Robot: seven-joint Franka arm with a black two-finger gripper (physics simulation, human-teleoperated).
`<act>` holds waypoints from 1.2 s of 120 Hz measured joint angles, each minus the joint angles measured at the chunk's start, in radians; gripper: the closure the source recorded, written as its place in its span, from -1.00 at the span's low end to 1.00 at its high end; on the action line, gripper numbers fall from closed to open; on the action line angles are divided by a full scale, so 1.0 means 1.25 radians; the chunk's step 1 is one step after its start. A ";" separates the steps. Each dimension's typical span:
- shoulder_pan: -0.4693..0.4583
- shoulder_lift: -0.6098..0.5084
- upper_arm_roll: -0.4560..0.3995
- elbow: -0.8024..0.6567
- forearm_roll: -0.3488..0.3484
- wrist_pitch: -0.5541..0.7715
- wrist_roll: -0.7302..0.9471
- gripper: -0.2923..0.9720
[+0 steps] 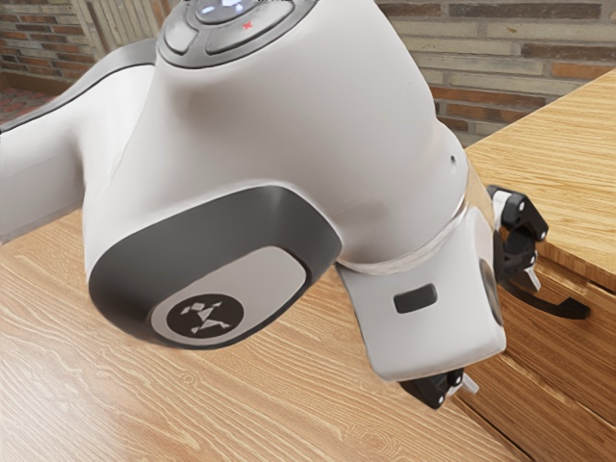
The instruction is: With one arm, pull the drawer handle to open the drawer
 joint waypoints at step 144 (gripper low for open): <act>0.004 0.080 0.011 -0.024 0.089 0.058 0.024 -0.54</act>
